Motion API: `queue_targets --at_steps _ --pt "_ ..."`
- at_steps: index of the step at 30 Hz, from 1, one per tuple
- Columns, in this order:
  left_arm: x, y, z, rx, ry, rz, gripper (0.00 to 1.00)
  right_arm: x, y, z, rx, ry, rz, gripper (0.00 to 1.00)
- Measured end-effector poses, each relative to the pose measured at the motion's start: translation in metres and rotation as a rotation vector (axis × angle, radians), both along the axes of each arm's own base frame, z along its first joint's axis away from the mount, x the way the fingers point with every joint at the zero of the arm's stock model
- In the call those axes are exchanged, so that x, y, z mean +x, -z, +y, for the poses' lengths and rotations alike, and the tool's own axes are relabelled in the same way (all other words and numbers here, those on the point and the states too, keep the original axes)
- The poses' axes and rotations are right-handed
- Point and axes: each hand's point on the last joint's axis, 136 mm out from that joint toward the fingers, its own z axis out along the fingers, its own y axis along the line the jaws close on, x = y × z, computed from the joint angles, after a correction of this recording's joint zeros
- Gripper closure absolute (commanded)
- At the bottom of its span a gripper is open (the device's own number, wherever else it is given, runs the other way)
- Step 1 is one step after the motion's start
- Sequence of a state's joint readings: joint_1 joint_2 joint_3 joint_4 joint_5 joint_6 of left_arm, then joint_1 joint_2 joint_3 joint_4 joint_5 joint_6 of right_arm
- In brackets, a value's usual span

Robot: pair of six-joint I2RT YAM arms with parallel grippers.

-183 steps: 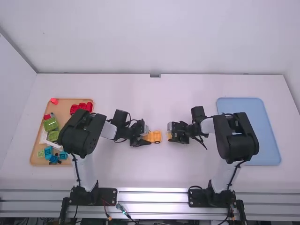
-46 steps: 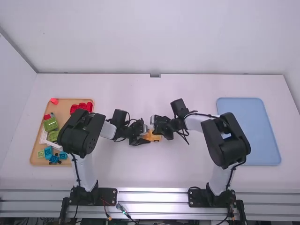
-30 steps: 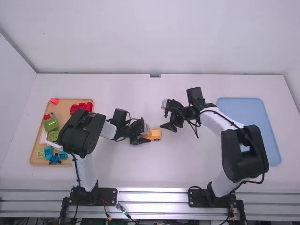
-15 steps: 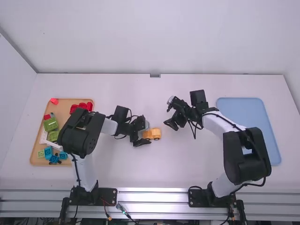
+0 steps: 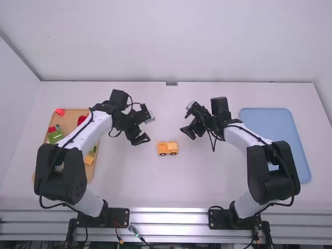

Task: Assemble lego blocks to make yellow taxi

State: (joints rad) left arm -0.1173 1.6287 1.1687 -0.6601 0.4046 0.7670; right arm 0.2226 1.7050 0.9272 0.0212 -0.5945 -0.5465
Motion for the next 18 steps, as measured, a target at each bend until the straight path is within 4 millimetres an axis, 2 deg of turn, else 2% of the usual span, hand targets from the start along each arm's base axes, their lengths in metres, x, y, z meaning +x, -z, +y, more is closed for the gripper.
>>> queue_targets --at_steps 2,6,7,9,10,11,12,13,15,16,17,18 --pt "0.011 0.001 0.029 0.067 -0.192 0.025 0.01 0.002 -0.002 0.000 0.005 0.005 -0.007 0.01" --pt "0.018 0.007 0.091 0.149 -0.602 0.084 0.01 0.009 -0.007 0.001 0.022 0.021 -0.031 0.01" --pt "0.021 0.008 0.121 0.147 -0.790 0.092 0.01 0.013 -0.010 0.001 0.029 0.035 -0.043 0.01" --pt "0.022 0.008 0.148 0.125 -0.965 0.098 0.01 0.016 -0.012 0.001 0.028 0.047 -0.057 0.01" --pt "0.019 0.010 0.177 0.093 -1.151 0.114 0.01 0.019 -0.013 0.000 0.028 0.057 -0.064 0.01" --pt "0.015 0.011 0.191 0.072 -1.251 0.127 0.01 0.020 -0.014 -0.001 0.028 0.061 -0.068 0.01" --pt "0.007 0.014 0.209 0.043 -1.392 0.154 0.01 0.021 -0.014 -0.001 0.027 0.067 -0.073 0.01" --pt "-0.011 0.022 0.232 0.005 -1.591 0.214 0.01 0.023 -0.016 -0.001 0.026 0.072 -0.081 0.01" --pt "-0.048 0.039 0.256 -0.042 -1.876 0.331 0.01 0.026 -0.018 -0.002 0.029 0.081 -0.097 0.01" --pt "-0.048 0.039 0.256 -0.042 -1.876 0.331 0.01 0.026 -0.018 -0.002 0.029 0.081 -0.097 0.01" --pt "-0.073 0.054 0.266 -0.072 -2.032 0.405 0.01 0.029 -0.020 -0.002 0.030 0.083 -0.109 0.01" --pt "-0.079 0.058 0.268 -0.083 -2.068 0.425 0.01 0.029 -0.021 -0.002 0.031 0.084 -0.114 0.01"
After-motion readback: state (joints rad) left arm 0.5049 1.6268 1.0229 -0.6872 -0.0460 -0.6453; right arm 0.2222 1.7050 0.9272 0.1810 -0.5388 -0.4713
